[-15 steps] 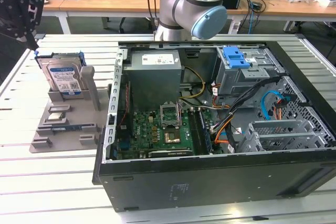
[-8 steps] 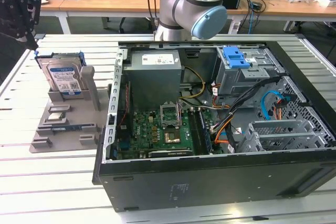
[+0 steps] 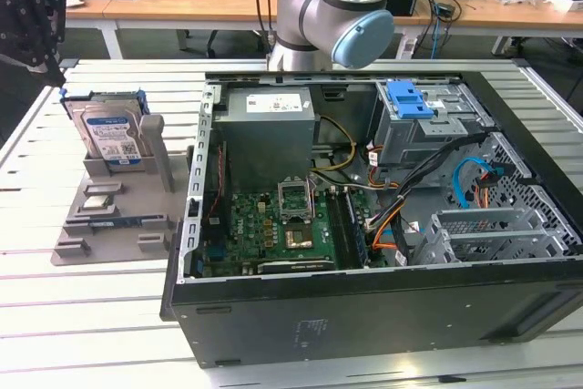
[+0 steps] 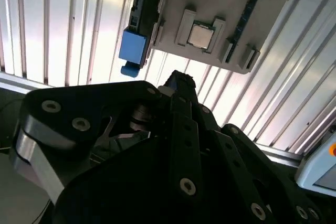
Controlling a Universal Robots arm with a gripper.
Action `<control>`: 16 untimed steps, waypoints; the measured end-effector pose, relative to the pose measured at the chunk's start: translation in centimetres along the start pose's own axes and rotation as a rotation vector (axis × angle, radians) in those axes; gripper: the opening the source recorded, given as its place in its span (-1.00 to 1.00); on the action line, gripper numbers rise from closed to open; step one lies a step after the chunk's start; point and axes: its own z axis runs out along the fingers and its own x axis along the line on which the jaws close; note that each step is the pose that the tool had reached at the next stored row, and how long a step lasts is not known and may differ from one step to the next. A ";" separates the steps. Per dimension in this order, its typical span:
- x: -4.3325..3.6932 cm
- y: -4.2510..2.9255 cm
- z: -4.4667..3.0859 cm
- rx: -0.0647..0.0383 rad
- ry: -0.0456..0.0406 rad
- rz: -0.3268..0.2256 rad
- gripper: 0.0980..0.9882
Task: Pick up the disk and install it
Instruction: 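Pick up the disk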
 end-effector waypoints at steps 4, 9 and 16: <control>0.00 0.00 0.00 -0.002 0.0026 -0.082 -0.98; 0.00 0.00 0.00 -0.004 0.0048 -0.148 -0.98; 0.00 0.00 0.00 -0.007 0.0092 -0.286 -0.98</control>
